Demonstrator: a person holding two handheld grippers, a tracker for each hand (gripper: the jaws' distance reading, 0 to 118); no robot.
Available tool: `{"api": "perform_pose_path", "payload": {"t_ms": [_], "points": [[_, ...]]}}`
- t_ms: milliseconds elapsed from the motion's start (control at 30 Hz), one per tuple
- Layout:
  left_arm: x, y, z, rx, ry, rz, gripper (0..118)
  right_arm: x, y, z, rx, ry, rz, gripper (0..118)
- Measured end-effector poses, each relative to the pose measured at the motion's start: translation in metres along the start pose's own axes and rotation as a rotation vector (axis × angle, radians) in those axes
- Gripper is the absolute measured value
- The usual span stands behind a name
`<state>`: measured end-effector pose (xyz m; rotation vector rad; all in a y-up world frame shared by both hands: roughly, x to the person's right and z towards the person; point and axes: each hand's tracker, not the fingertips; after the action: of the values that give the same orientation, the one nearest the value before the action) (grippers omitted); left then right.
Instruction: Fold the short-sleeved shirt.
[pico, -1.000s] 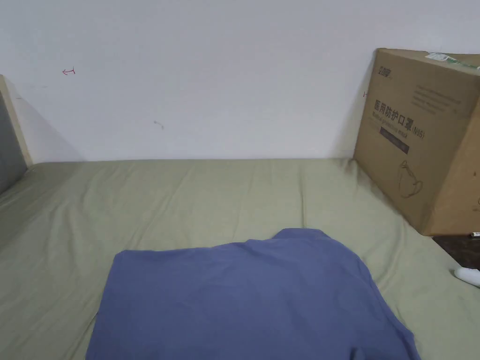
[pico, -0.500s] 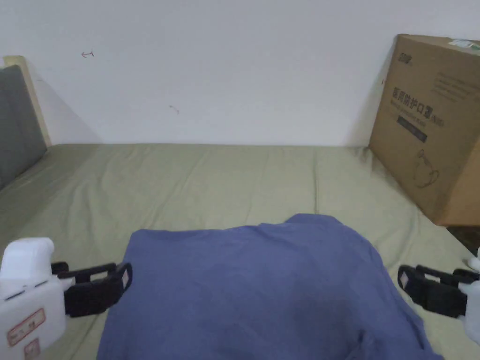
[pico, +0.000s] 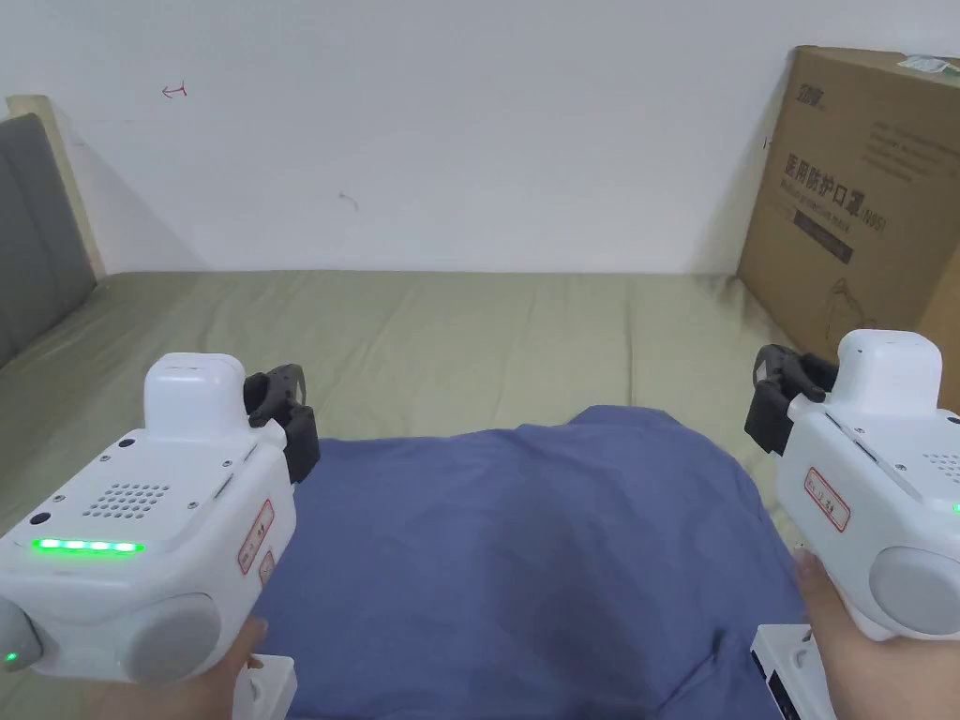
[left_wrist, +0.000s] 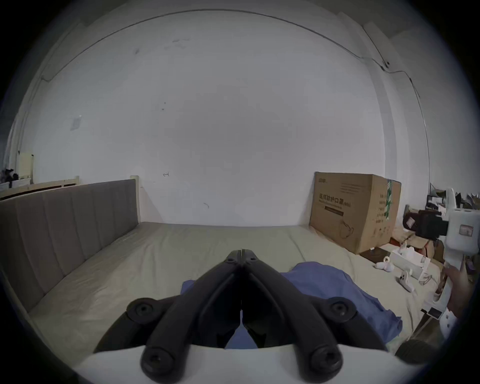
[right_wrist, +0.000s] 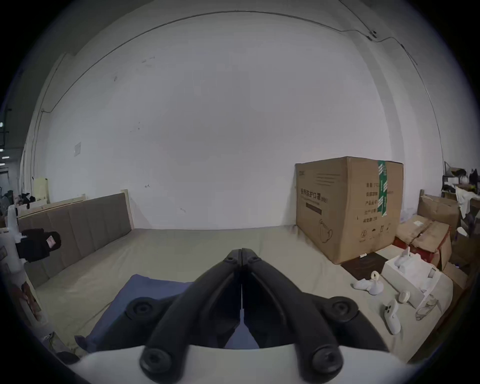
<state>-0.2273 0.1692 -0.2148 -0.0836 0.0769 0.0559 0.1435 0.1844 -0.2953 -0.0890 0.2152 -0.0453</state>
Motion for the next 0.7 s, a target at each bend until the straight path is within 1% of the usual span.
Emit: {"api": "perform_pose_path", "payload": {"t_ms": [67,133,167,200,233,267,333,367,400,433,467,500,533,567,600,667,700], "points": [[0.001,0.002,0.001,-0.02,-0.021,-0.015,0,0.002,0.001,0.003,-0.002,0.044,-0.004,0],[-0.003,0.008,0.002,-0.081,-0.056,-0.032,0,0.004,0.002,0.004,-0.031,0.052,0.01,0],[-0.009,0.012,-0.003,-0.177,-0.084,-0.033,0,0.007,0.001,0.003,-0.072,0.066,0.021,0],[-0.016,0.014,-0.01,-0.32,-0.092,-0.049,0,0.011,-0.002,0.004,-0.096,0.07,0.031,0],[-0.024,0.01,-0.018,-0.491,-0.1,-0.061,0,0.015,-0.006,0.007,-0.1,0.055,0.044,0],[-0.034,0.001,-0.024,-0.664,-0.097,-0.068,0,0.02,-0.011,0.011,-0.106,0.057,0.039,0],[-0.059,-0.035,-0.026,-0.945,-0.02,0.005,0,0.03,-0.022,0.02,-0.134,0.059,0.013,0],[-0.071,-0.055,-0.022,-0.989,-0.02,0.042,0,0.035,-0.028,0.023,-0.161,0.062,-0.011,0],[-0.082,-0.072,-0.017,-1.005,-0.034,0.044,0,0.041,-0.034,0.026,-0.199,0.083,-0.052,0],[-0.092,-0.086,-0.012,-1.014,0.01,0.046,3,0.048,-0.041,0.026,-0.239,0.113,-0.106,0],[-0.099,-0.098,-0.009,-1.027,0.047,0.04,21,0.054,-0.049,0.026,-0.272,0.12,-0.14,0],[-0.106,-0.111,-0.002,-1.017,0.053,0.058,62,0.059,-0.057,0.026,-0.299,0.112,-0.161,0],[-0.113,-0.12,0.0,-1.021,0.058,0.08,110,0.061,-0.061,0.027,-0.328,0.105,-0.172,0],[-0.119,-0.133,0.0,-1.046,0.059,0.119,115,0.064,-0.068,0.028,-0.352,0.098,-0.184,0],[-0.123,-0.138,0.002,-1.033,0.047,0.138,111,0.067,-0.073,0.028,-0.371,0.097,-0.197,0],[-0.126,-0.148,0.002,-0.997,0.03,0.147,111,0.068,-0.078,0.03,-0.413,0.109,-0.222,0],[-0.125,-0.151,0.001,-0.96,0.012,0.128,111,0.067,-0.08,0.03,-0.427,0.102,-0.209,0]]}}
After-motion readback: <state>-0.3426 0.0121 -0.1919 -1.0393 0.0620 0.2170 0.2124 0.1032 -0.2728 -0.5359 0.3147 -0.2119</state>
